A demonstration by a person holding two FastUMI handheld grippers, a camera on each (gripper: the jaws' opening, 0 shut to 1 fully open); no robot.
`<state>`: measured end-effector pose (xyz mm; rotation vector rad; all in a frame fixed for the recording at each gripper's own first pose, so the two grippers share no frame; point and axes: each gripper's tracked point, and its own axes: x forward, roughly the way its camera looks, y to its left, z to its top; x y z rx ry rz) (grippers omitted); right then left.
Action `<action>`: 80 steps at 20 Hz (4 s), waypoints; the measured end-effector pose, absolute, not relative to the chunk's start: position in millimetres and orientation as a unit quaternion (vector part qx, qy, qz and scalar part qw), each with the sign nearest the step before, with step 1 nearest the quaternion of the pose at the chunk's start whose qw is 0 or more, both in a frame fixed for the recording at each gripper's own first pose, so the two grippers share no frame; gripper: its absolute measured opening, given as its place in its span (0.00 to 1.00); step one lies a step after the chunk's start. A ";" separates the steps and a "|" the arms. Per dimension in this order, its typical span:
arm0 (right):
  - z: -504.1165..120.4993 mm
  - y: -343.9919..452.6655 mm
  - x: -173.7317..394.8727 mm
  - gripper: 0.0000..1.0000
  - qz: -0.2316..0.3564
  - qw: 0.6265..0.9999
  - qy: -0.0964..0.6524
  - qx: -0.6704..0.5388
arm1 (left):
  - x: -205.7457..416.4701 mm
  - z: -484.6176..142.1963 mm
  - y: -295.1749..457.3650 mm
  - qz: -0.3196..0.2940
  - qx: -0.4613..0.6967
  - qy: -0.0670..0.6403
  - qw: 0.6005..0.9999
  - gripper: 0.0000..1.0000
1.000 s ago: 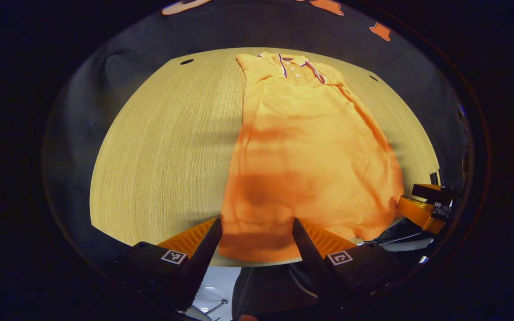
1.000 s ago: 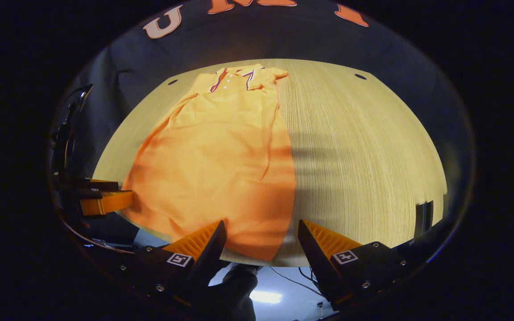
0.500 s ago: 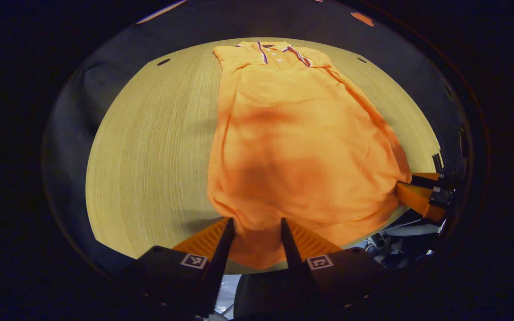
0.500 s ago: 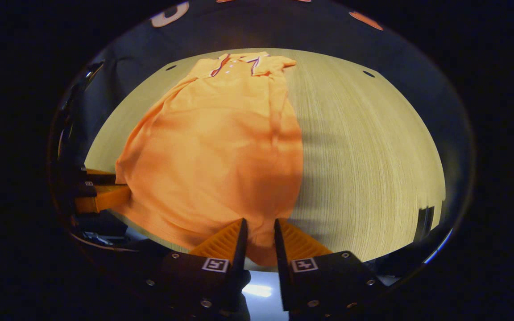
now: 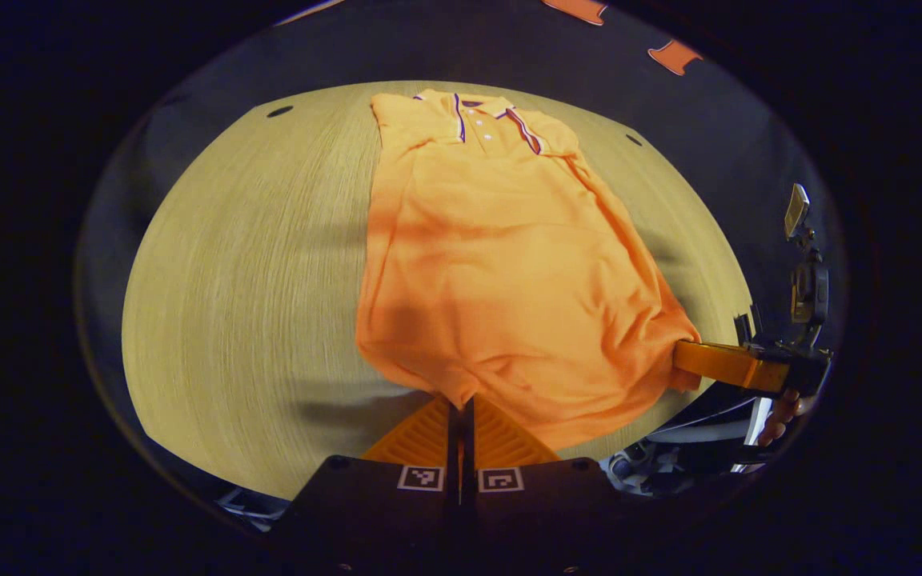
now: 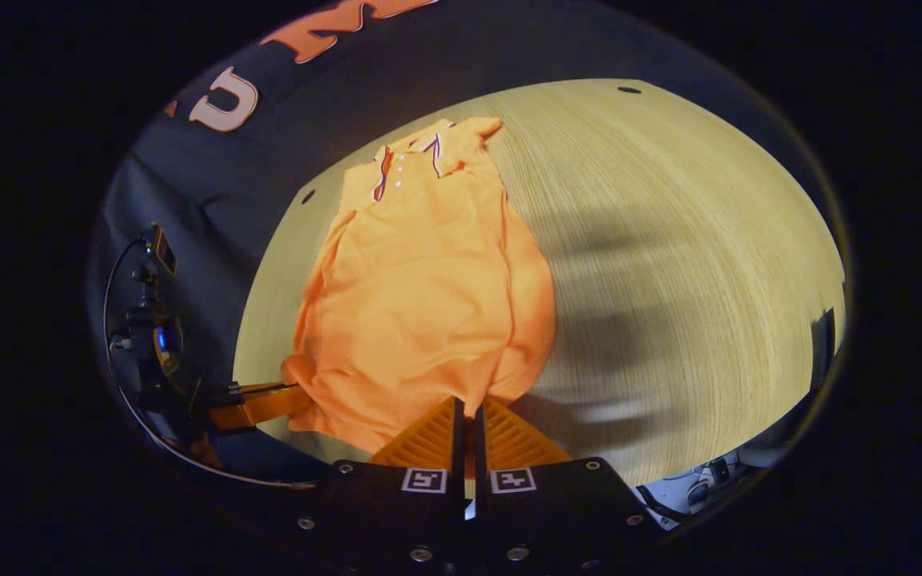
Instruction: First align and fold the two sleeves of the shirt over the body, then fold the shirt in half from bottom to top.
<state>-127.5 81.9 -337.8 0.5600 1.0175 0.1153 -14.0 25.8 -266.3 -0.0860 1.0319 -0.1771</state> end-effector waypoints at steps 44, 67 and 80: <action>-255.9 3.1 267.3 0.05 -0.017 0.896 0.395 0.201 | 397.1 -173.4 93.1 -0.090 -0.025 0.389 0.917 0.01; -120.2 -40.4 107.5 0.96 -0.053 0.977 0.196 0.068 | 227.1 -26.4 65.2 -0.008 0.009 0.186 0.982 0.98; -44.5 7.6 -30.2 0.96 0.013 0.998 0.044 0.045 | 30.4 28.4 25.3 0.034 -0.013 0.028 0.999 0.98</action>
